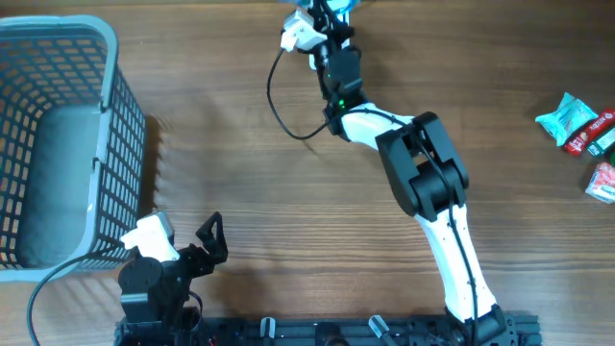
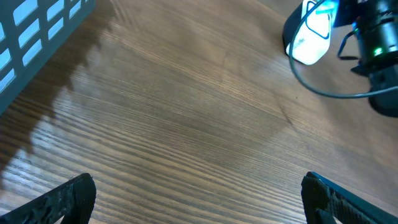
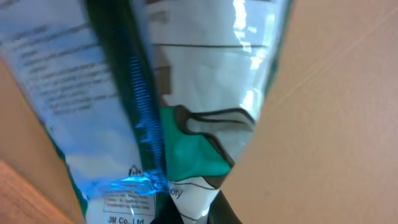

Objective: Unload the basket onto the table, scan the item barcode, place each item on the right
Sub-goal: 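Hold the gloves bag with the right gripper in front of the scanner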

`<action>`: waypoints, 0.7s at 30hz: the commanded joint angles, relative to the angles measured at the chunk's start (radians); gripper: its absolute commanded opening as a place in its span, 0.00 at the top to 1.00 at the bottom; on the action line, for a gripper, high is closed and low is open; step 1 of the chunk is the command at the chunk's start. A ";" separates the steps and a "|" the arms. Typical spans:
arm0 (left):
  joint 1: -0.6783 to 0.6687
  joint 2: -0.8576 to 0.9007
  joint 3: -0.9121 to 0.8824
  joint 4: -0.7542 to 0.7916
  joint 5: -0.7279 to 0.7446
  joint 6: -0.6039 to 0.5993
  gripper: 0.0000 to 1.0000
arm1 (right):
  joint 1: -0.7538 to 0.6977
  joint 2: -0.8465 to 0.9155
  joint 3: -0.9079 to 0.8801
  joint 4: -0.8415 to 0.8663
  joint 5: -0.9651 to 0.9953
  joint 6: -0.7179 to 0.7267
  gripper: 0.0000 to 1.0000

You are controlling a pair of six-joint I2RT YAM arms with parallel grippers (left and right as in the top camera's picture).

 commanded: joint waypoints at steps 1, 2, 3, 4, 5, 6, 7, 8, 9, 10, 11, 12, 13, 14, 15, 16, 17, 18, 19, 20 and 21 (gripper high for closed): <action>-0.005 -0.007 -0.003 0.002 0.008 -0.009 0.00 | 0.011 0.030 0.031 0.004 -0.003 -0.008 0.95; -0.005 -0.007 -0.003 0.002 0.008 -0.009 0.00 | 0.017 0.031 0.031 -0.027 0.008 -0.009 0.95; -0.005 -0.007 -0.003 0.002 0.008 -0.009 0.00 | 0.026 0.031 0.031 -0.069 0.009 -0.010 0.95; -0.005 -0.007 -0.003 0.002 0.008 -0.009 0.00 | 0.035 0.031 0.031 -0.103 0.012 -0.009 0.95; -0.005 -0.007 -0.003 0.002 0.008 -0.009 0.00 | 0.053 0.031 0.031 -0.159 0.011 -0.009 0.96; -0.005 -0.007 -0.003 0.002 0.008 -0.009 0.00 | 0.065 0.031 0.031 -0.194 0.011 -0.010 0.96; -0.005 -0.007 -0.003 0.002 0.008 -0.009 0.00 | 0.085 0.031 0.031 -0.282 0.011 -0.009 0.96; -0.005 -0.007 -0.003 0.002 0.008 -0.009 0.00 | 0.097 0.031 0.031 -0.342 0.012 -0.008 0.96; -0.005 -0.007 -0.003 0.002 0.008 -0.009 0.00 | 0.106 0.031 0.031 -0.395 0.012 -0.002 0.96; -0.005 -0.007 -0.003 0.002 0.008 -0.009 0.00 | 0.114 0.031 0.031 -0.409 0.034 0.042 0.96; -0.005 -0.007 -0.003 0.002 0.008 -0.009 0.00 | 0.116 0.031 0.031 -0.408 0.054 0.076 0.96; -0.005 -0.007 -0.003 0.002 0.008 -0.009 0.00 | 0.117 0.030 0.031 -0.403 0.072 0.121 0.96; -0.005 -0.007 -0.003 0.002 0.008 -0.009 0.00 | 0.119 0.030 0.031 -0.402 0.087 0.138 0.96; -0.005 -0.007 -0.003 0.002 0.008 -0.009 0.00 | 0.120 0.029 0.031 -0.401 0.111 0.152 0.96; -0.005 -0.007 -0.003 0.002 0.008 -0.009 0.00 | 0.122 0.029 0.031 -0.399 0.125 0.151 0.96; -0.005 -0.007 -0.003 0.002 0.008 -0.009 0.00 | 0.124 0.027 0.031 -0.398 0.132 0.151 0.96; -0.005 -0.007 -0.003 0.002 0.008 -0.009 0.00 | 0.128 0.019 0.031 -0.391 0.145 0.151 0.96; -0.005 -0.007 -0.003 0.002 0.008 -0.009 0.00 | 0.133 0.003 0.031 -0.364 0.159 0.152 0.96; -0.005 -0.007 -0.003 0.002 0.008 -0.009 0.00 | 0.137 -0.018 0.031 -0.340 0.158 0.152 0.95; -0.005 -0.007 -0.003 0.002 0.008 -0.009 0.00 | 0.139 -0.044 0.031 -0.332 0.159 0.152 0.96; -0.005 -0.007 -0.003 0.002 0.008 -0.009 0.00 | 0.140 -0.080 0.031 -0.335 0.168 0.151 0.96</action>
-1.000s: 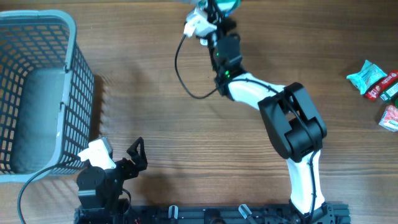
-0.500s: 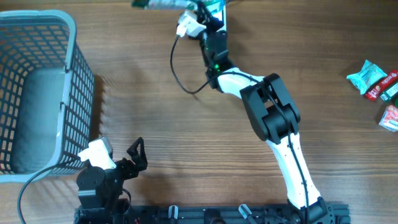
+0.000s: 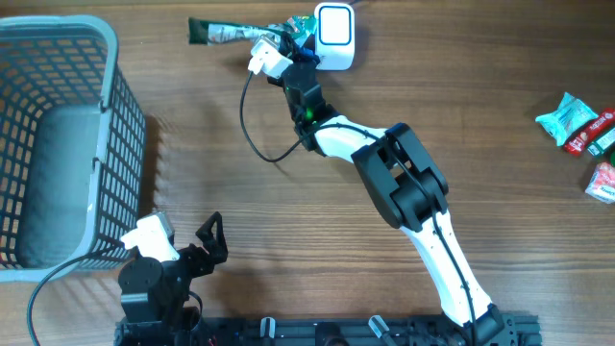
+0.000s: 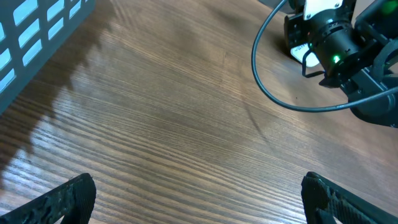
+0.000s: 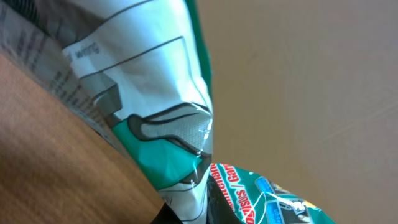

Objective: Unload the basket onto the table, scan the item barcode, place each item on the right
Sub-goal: 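Hold the gloves bag with the right gripper in front of the scanner, then carry the gloves bag to the right and release it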

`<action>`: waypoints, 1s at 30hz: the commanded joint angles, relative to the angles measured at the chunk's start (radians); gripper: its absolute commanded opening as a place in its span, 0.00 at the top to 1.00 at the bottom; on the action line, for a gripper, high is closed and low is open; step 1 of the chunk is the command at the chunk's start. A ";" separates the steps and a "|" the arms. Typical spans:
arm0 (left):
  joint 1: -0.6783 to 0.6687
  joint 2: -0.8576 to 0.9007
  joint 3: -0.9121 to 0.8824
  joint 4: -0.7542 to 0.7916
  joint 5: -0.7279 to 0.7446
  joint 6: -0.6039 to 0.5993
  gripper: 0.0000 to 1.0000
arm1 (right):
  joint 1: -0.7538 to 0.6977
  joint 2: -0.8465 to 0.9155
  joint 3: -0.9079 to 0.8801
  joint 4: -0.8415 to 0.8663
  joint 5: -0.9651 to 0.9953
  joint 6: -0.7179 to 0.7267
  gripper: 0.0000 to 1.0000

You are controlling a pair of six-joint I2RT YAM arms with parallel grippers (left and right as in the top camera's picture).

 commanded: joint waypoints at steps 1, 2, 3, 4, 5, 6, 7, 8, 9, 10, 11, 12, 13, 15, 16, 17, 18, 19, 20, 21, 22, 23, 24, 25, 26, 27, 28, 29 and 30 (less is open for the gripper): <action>-0.005 -0.007 -0.003 0.002 0.008 -0.009 0.00 | 0.008 -0.148 0.011 0.010 0.093 0.024 0.96; -0.005 -0.007 -0.003 0.002 0.008 -0.009 0.00 | 0.007 -0.200 0.011 0.006 0.121 0.021 0.96; -0.005 -0.007 -0.003 0.002 0.008 -0.009 0.00 | 0.006 -0.246 0.011 -0.010 0.137 0.021 0.96; -0.005 -0.007 -0.003 0.002 0.008 -0.009 0.00 | 0.007 -0.303 0.011 -0.053 0.141 0.023 0.96; -0.005 -0.007 -0.003 0.002 0.008 -0.009 0.00 | 0.007 -0.367 0.011 -0.109 0.141 0.030 0.96; -0.005 -0.007 -0.003 0.002 0.008 -0.009 0.00 | 0.006 -0.442 0.011 -0.172 0.162 0.077 0.96; -0.005 -0.007 -0.003 0.002 0.008 -0.009 0.00 | 0.002 -0.499 0.011 -0.239 0.182 0.103 0.96; -0.005 -0.007 -0.003 0.002 0.008 -0.009 0.00 | -0.013 -0.563 0.011 -0.347 0.202 0.147 0.96; -0.005 -0.007 -0.003 0.002 0.008 -0.009 0.00 | -0.040 -0.622 0.011 -0.488 0.229 0.208 0.96; -0.005 -0.007 -0.003 0.002 0.008 -0.009 0.00 | -0.080 -0.669 0.011 -0.655 0.266 0.299 0.96; -0.005 -0.007 -0.003 0.002 0.008 -0.009 0.00 | -0.145 -0.708 0.011 -0.876 0.274 0.429 0.96; -0.005 -0.007 -0.003 0.002 0.008 -0.009 0.00 | -0.190 -0.721 0.011 -0.995 0.275 0.529 0.95; -0.005 -0.007 -0.003 0.002 0.008 -0.009 0.00 | -0.272 -0.727 0.011 -1.182 0.270 0.709 0.96; -0.005 -0.007 -0.003 0.002 0.008 -0.009 0.00 | -0.469 -0.715 0.001 -1.512 0.175 1.002 0.96; -0.005 -0.007 -0.003 0.002 0.008 -0.009 0.00 | -0.563 -0.699 -0.014 -1.622 0.057 1.064 0.96; -0.005 -0.007 -0.003 0.002 0.008 -0.009 0.00 | -0.629 -0.684 -0.033 -1.677 -0.013 1.096 0.96; -0.005 -0.007 -0.003 0.002 0.008 -0.009 0.00 | -0.699 -0.665 -0.074 -1.703 -0.055 1.124 0.96; -0.005 -0.007 -0.003 0.002 0.008 -0.009 0.00 | -0.762 -0.645 -0.138 -1.690 -0.070 1.120 0.96; -0.005 -0.007 -0.003 0.002 0.008 -0.009 0.00 | -0.800 -0.624 -0.182 -1.667 -0.062 1.096 0.96; -0.005 -0.007 -0.003 0.002 0.008 -0.009 0.00 | -0.829 -0.601 -0.214 -1.636 -0.039 1.105 0.96; -0.005 -0.007 -0.003 0.002 0.008 -0.009 0.00 | -0.869 -0.562 -0.242 -1.579 -0.026 1.125 0.96; -0.005 -0.007 -0.003 0.002 0.008 -0.009 0.00 | -0.898 -0.531 -0.245 -1.568 0.014 1.133 0.96; -0.005 -0.007 -0.003 0.002 0.008 -0.009 0.00 | -0.921 -0.505 -0.245 -1.571 0.060 1.163 0.96; -0.005 -0.007 -0.003 0.002 0.008 -0.009 0.00 | -0.956 -0.479 -0.245 -1.577 0.094 1.211 0.96; -0.005 -0.007 -0.003 0.002 0.008 -0.009 0.00 | -0.999 -0.458 -0.245 -1.589 0.127 1.263 0.96; -0.005 -0.007 -0.003 0.002 0.008 -0.009 0.00 | -1.037 -0.454 -0.245 -1.602 0.170 1.309 0.96; -0.005 -0.007 -0.003 0.002 0.008 -0.009 0.00 | -1.069 -0.457 -0.237 -1.601 0.174 1.311 0.96; -0.005 -0.007 -0.003 0.002 0.008 -0.009 0.00 | -1.088 -0.458 -0.206 -1.616 0.148 1.301 0.95; -0.005 -0.007 -0.003 0.002 0.008 -0.009 0.00 | -1.088 -0.458 -0.175 -1.640 0.123 1.297 0.96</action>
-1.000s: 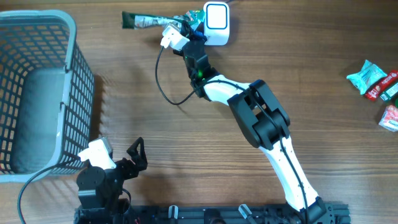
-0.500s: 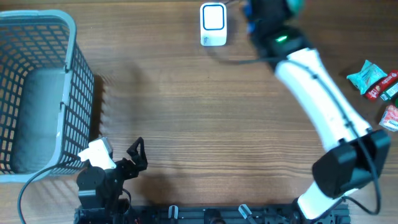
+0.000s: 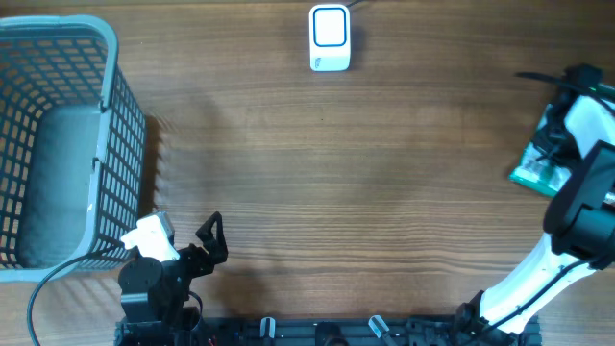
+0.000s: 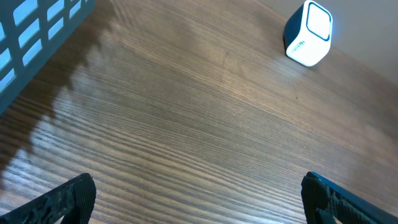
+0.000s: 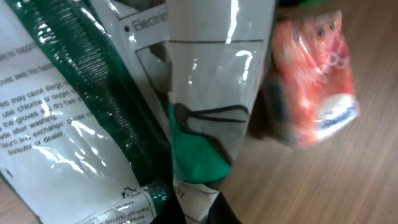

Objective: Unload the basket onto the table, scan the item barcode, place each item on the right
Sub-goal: 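Carry the gloves bag to the right and release it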

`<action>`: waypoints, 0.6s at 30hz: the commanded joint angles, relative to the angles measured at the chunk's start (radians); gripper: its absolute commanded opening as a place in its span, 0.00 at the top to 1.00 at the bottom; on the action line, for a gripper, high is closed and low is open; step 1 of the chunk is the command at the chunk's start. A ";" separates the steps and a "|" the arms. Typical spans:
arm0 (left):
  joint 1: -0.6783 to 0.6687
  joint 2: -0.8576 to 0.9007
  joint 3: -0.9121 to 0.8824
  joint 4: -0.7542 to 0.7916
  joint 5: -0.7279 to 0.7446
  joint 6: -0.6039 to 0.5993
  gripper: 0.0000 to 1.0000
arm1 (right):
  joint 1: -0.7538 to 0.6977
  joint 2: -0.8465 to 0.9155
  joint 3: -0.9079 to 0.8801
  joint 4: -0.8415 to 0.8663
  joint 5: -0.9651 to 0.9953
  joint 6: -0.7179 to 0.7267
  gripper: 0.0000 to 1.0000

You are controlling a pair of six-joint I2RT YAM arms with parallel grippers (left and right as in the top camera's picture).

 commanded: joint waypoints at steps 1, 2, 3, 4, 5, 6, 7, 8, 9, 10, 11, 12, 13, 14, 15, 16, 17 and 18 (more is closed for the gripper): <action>-0.005 -0.007 -0.003 0.002 0.008 -0.009 0.00 | -0.017 0.018 0.108 -0.059 -0.053 -0.009 0.96; -0.005 -0.007 -0.003 0.002 0.008 -0.009 0.00 | -0.003 0.018 0.153 -0.087 -0.144 -0.053 0.96; -0.005 -0.007 -0.003 0.002 0.008 -0.009 0.00 | 0.013 0.018 0.193 -0.116 -0.208 -0.105 0.96; -0.005 -0.007 -0.003 0.002 0.008 -0.009 0.00 | 0.037 0.018 0.240 -0.147 -0.236 -0.143 0.96; -0.005 -0.007 -0.003 0.002 0.008 -0.009 0.00 | 0.071 0.016 0.273 -0.167 -0.236 -0.182 0.96; -0.005 -0.007 -0.003 0.002 0.008 -0.009 0.00 | 0.100 0.014 0.285 -0.162 -0.257 -0.252 0.95; -0.005 -0.007 -0.003 0.002 0.008 -0.009 0.00 | 0.116 0.014 0.285 -0.150 -0.267 -0.300 0.93; -0.005 -0.007 -0.003 0.002 0.008 -0.009 0.00 | 0.132 0.015 0.281 -0.132 -0.268 -0.328 0.88; -0.005 -0.007 -0.003 0.002 0.008 -0.009 0.00 | 0.138 0.015 0.270 -0.108 -0.264 -0.338 0.87; -0.005 -0.007 -0.003 0.002 0.008 -0.009 0.00 | 0.133 0.019 0.270 -0.106 -0.264 -0.336 0.87; -0.005 -0.007 -0.003 0.002 0.008 -0.009 0.00 | 0.122 0.020 0.270 -0.115 -0.249 -0.315 0.91; -0.005 -0.007 -0.003 0.002 0.008 -0.009 0.00 | 0.111 0.020 0.270 -0.124 -0.217 -0.276 0.93; -0.005 -0.007 -0.003 0.002 0.008 -0.009 0.00 | 0.097 0.020 0.271 -0.128 -0.193 -0.256 0.81; -0.005 -0.007 -0.003 0.002 0.008 -0.009 0.00 | 0.084 0.020 0.271 -0.127 -0.194 -0.264 0.09; -0.005 -0.007 -0.003 0.002 0.008 -0.009 0.00 | 0.078 0.018 0.271 -0.130 -0.194 -0.287 0.00; -0.005 -0.007 -0.003 0.002 0.008 -0.009 0.00 | 0.078 0.016 0.273 -0.136 -0.203 -0.292 0.00; -0.005 -0.007 -0.003 0.002 0.008 -0.009 0.00 | 0.084 0.006 0.288 -0.159 -0.250 -0.292 0.00; -0.005 -0.007 -0.003 0.002 0.008 -0.009 0.00 | 0.089 -0.015 0.304 -0.174 -0.265 -0.292 0.00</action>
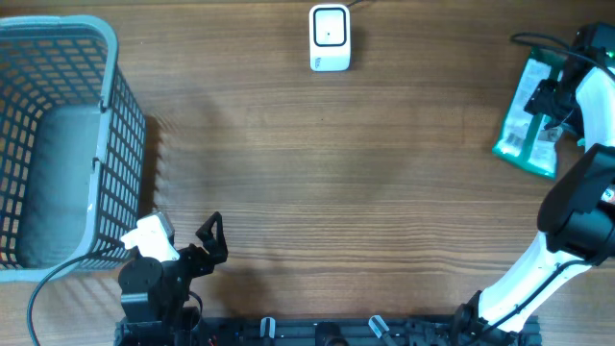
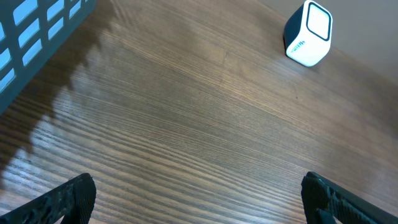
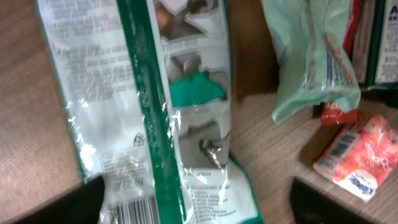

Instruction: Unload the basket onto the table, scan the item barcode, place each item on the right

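A green and white plastic packet point(image 3: 155, 112) with a barcode at its near end lies flat on the wood. My right gripper point(image 3: 199, 205) hangs open just above it, one dark finger on each side. In the overhead view this packet point(image 1: 524, 115) rests at the table's right edge under the right gripper point(image 1: 553, 98). The white barcode scanner point(image 1: 329, 37) stands at the far middle of the table and also shows in the left wrist view as the scanner point(image 2: 308, 34). My left gripper point(image 2: 199, 202) is open and holds nothing, near the front left.
A grey mesh basket point(image 1: 106, 144) fills the left side of the table. Beside the packet lie a pale green pouch point(image 3: 311, 56) and a red and white snack pouch point(image 3: 354, 162). Bare wood point(image 1: 336, 173) stretches between basket and packet.
My right gripper was shut on the packet, holding it over the pouches at the right edge. Now it is open and the packet lies flat on the table. The left arm has not moved.
My right gripper first held the packet at the scanner at the far middle. Then it held it just left of the scanner. Then it held it at the right edge over the other pouches. Now the packet lies there, let go.
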`<action>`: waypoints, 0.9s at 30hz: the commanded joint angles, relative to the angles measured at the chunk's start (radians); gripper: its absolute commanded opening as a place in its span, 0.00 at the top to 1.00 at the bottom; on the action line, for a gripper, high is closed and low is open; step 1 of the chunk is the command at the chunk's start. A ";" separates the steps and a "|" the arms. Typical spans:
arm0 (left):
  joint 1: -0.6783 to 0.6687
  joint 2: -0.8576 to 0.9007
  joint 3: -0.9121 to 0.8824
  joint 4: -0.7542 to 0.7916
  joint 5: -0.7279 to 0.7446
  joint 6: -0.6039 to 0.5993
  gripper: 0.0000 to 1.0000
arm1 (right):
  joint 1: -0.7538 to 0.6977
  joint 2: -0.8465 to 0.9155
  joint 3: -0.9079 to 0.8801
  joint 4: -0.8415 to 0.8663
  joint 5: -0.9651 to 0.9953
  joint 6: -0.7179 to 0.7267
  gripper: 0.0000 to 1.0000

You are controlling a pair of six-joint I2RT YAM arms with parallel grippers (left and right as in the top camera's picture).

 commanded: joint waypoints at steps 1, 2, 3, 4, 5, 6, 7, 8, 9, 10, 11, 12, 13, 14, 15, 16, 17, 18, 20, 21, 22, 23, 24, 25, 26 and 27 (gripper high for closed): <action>-0.005 -0.007 -0.003 0.002 0.008 -0.009 0.00 | 0.019 -0.047 0.056 -0.040 -0.045 -0.007 0.00; -0.005 -0.007 -0.003 0.002 0.008 -0.009 0.00 | 0.020 -0.086 0.079 -0.062 -0.066 -0.008 0.00; -0.005 -0.007 -0.003 0.002 0.008 -0.009 0.00 | 0.021 -0.156 0.108 -0.090 -0.119 -0.011 0.00; -0.005 -0.007 -0.003 0.002 0.008 -0.009 0.00 | 0.022 -0.276 0.126 -0.112 -0.216 -0.013 0.00; -0.005 -0.007 -0.003 0.002 0.008 -0.009 0.00 | 0.023 -0.335 0.126 -0.117 -0.259 -0.014 0.00; -0.005 -0.007 -0.003 0.002 0.008 -0.009 0.00 | 0.023 -0.458 0.126 -0.137 -0.310 -0.006 0.00; -0.005 -0.007 -0.003 0.002 0.008 -0.009 0.00 | 0.023 -0.576 0.126 -0.142 -0.312 -0.007 0.00; -0.005 -0.007 -0.003 0.002 0.008 -0.009 0.00 | 0.023 -0.645 0.126 -0.139 -0.312 -0.007 0.00; -0.005 -0.007 -0.003 0.002 0.008 -0.009 0.00 | 0.023 -0.715 0.126 -0.140 -0.312 -0.007 0.00; -0.005 -0.007 -0.003 0.002 0.008 -0.009 0.00 | 0.023 -0.750 0.126 -0.139 -0.312 -0.007 0.00; -0.005 -0.007 -0.003 0.002 0.008 -0.009 0.00 | 0.023 -0.808 0.126 -0.140 -0.312 -0.007 0.00; -0.005 -0.007 -0.003 0.002 0.008 -0.009 0.00 | 0.023 -0.877 0.126 -0.140 -0.312 -0.007 0.00; -0.005 -0.007 -0.003 0.002 0.008 -0.009 0.00 | 0.023 -0.916 0.126 -0.140 -0.312 -0.007 0.00; -0.005 -0.007 -0.003 0.002 0.008 -0.009 0.00 | 0.023 -0.948 0.126 -0.143 -0.312 -0.007 0.00; -0.005 -0.007 -0.003 0.002 0.008 -0.009 0.00 | 0.023 -0.983 0.126 -0.154 -0.312 -0.007 0.00; -0.005 -0.007 -0.003 0.002 0.008 -0.009 0.00 | 0.023 -1.011 0.126 -0.167 -0.312 -0.007 0.00; -0.005 -0.007 -0.003 0.002 0.008 -0.009 0.00 | 0.023 -1.028 0.126 -0.171 -0.312 -0.007 0.00; -0.005 -0.007 -0.003 0.002 0.008 -0.009 0.00 | 0.023 -1.040 0.126 -0.171 -0.312 -0.007 0.00; -0.005 -0.007 -0.003 0.002 0.008 -0.009 0.00 | 0.024 -1.091 0.125 -0.173 -0.311 -0.007 0.00; -0.005 -0.007 -0.003 0.002 0.008 -0.009 0.00 | 0.029 -1.109 0.125 -0.172 -0.311 -0.010 0.01; -0.005 -0.007 -0.003 0.002 0.008 -0.009 0.00 | 0.050 -1.141 0.125 -0.173 -0.311 -0.009 0.00; -0.005 -0.007 -0.003 0.002 0.008 -0.009 0.00 | 0.093 -1.178 0.125 -0.171 -0.312 -0.008 0.00; -0.005 -0.007 -0.003 0.002 0.008 -0.009 0.00 | 0.126 -1.202 0.124 -0.161 -0.311 -0.008 0.01; -0.005 -0.007 -0.003 0.002 0.008 -0.009 0.00 | 0.164 -1.230 0.123 -0.136 -0.308 -0.008 0.00; -0.005 -0.007 -0.003 0.002 0.008 -0.009 0.00 | 0.195 -1.253 0.122 -0.113 -0.308 -0.009 0.00; -0.005 -0.007 -0.003 0.002 0.008 -0.009 0.00 | 0.233 -1.281 0.111 -0.072 -0.314 -0.006 0.00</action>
